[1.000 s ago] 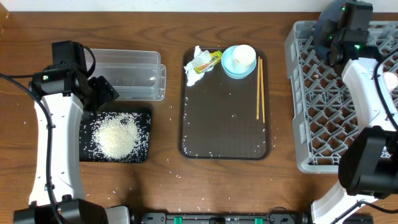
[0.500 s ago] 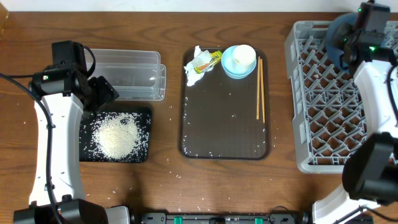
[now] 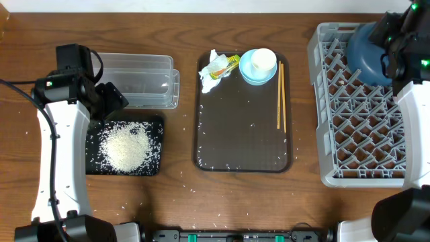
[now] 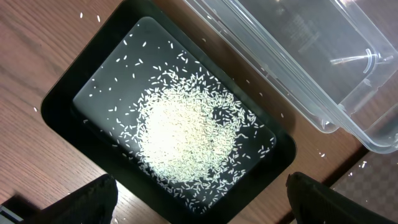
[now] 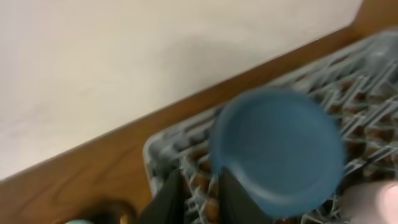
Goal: Sort waste into correct bins and load items into the dishwasher rack
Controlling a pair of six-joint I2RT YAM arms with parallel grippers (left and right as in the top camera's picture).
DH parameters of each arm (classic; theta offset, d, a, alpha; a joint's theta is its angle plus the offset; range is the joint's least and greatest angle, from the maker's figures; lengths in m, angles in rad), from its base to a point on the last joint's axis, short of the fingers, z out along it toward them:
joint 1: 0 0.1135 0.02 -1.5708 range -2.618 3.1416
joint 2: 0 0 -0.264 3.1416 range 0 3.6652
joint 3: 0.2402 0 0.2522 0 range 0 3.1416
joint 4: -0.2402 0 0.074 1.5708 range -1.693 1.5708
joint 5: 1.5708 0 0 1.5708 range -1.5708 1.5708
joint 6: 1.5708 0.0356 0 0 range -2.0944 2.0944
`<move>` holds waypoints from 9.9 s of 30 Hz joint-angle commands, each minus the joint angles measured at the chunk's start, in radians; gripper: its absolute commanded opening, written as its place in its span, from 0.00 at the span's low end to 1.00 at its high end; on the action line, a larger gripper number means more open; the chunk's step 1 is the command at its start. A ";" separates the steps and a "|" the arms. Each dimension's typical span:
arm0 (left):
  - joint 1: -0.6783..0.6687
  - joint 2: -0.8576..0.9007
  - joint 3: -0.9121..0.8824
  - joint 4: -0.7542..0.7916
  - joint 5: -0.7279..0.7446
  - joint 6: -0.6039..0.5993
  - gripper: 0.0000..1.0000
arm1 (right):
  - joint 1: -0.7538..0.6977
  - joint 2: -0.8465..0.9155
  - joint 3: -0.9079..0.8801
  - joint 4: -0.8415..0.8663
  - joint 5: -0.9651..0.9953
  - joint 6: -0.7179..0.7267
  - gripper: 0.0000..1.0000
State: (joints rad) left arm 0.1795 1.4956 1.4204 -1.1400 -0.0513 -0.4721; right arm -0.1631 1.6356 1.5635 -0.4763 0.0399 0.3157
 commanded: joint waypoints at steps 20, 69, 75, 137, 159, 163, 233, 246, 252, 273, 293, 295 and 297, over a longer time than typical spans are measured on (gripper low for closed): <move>0.002 -0.014 -0.003 0.000 -0.001 -0.005 0.90 | 0.366 0.021 0.003 -0.298 -0.224 -0.006 0.99; 0.002 -0.014 -0.003 0.000 -0.001 -0.005 0.90 | 0.585 0.722 0.665 -0.526 0.056 0.110 0.63; 0.002 -0.014 -0.003 0.000 -0.001 -0.005 0.90 | 0.587 0.723 0.665 -0.535 0.063 0.110 0.50; 0.002 -0.014 -0.003 0.000 -0.001 -0.005 0.90 | -0.035 0.249 0.681 -1.054 -0.478 -0.314 0.01; 0.002 -0.014 -0.003 0.000 -0.001 -0.005 0.90 | -0.509 0.250 0.064 -0.927 -1.248 -0.792 0.01; 0.002 -0.014 -0.003 0.000 -0.001 -0.005 0.90 | -0.516 0.250 -0.059 -0.767 -1.287 -0.721 0.01; 0.002 -0.014 -0.003 0.000 -0.001 -0.005 0.90 | -0.727 0.072 -0.156 -0.807 -0.911 -0.475 0.42; 0.002 -0.014 -0.003 0.000 -0.001 -0.005 0.90 | -0.726 -0.201 -0.156 -0.801 -0.787 -0.327 0.57; 0.002 -0.014 -0.003 0.000 -0.001 -0.005 0.90 | -0.679 -0.251 -0.156 -0.800 -0.846 -0.328 0.47; 0.002 -0.014 -0.003 0.000 -0.001 -0.005 0.90 | 0.343 -0.176 -0.156 -0.522 -0.066 0.109 0.41; 0.002 -0.014 -0.003 0.000 -0.001 -0.005 0.90 | 0.486 0.338 -0.156 -0.227 0.036 0.156 0.31; 0.002 -0.014 -0.003 0.000 -0.001 -0.005 0.90 | 0.486 0.356 -0.156 -0.202 0.043 0.154 0.31; 0.002 -0.014 -0.003 0.000 -0.001 -0.005 0.90 | 0.485 0.377 -0.156 -0.184 0.055 0.154 0.29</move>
State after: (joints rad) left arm 0.1795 1.4956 1.4197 -1.1404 -0.0513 -0.4721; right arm 0.3168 1.9778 1.3941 -0.6712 0.0624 0.4641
